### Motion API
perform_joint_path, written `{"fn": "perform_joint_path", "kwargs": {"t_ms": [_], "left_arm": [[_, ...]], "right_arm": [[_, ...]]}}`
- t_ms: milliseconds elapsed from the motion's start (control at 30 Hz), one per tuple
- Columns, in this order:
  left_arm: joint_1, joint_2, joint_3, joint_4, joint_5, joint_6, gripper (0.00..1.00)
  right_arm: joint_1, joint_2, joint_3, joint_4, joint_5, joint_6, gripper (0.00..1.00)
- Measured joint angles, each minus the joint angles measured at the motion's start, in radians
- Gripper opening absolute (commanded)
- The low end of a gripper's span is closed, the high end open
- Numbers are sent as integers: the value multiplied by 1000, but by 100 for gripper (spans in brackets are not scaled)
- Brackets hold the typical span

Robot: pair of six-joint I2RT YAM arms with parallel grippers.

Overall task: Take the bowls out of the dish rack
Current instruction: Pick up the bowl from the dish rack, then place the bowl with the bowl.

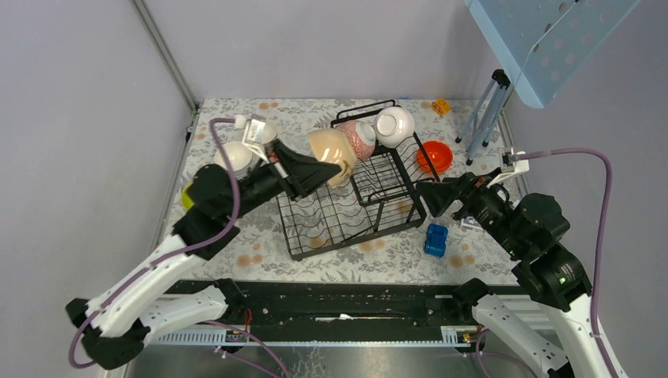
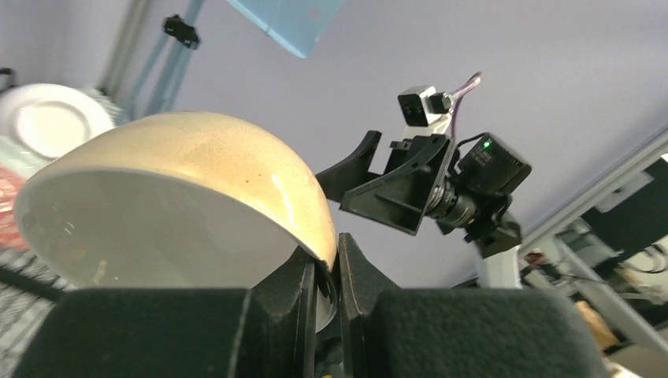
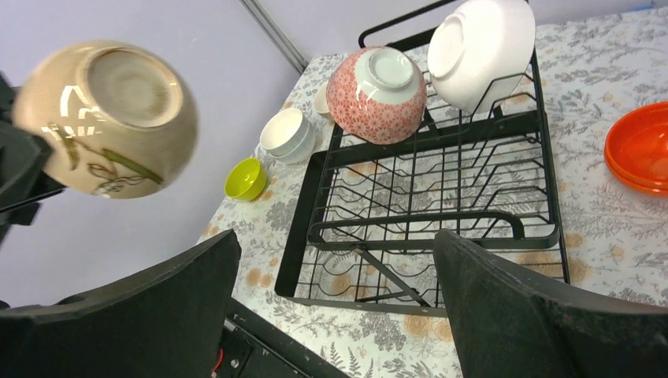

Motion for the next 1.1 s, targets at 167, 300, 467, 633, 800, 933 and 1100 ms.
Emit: {"fn": "perform_joint_path", "kwargs": {"t_ms": [167, 300, 467, 633, 800, 933, 1100], "left_arm": [[-2, -101, 108, -341, -51, 166, 0], [-4, -97, 205, -586, -79, 285, 0], [-13, -64, 264, -819, -109, 418, 0], [-47, -43, 264, -956, -111, 518, 0], [-152, -32, 263, -1019, -136, 602, 0], [-346, -6, 262, -1044, -266, 644, 0], [-682, 63, 261, -1058, -469, 680, 0]], "right_arm": [[0, 12, 0, -18, -35, 25, 100], [0, 62, 34, -50, -83, 24, 100], [0, 131, 80, -92, -105, 10, 100], [0, 183, 105, -143, -118, -3, 100], [0, 244, 131, -180, -160, -13, 98], [8, 288, 161, -199, -182, -20, 97], [36, 343, 209, -204, -195, -31, 94]]}}
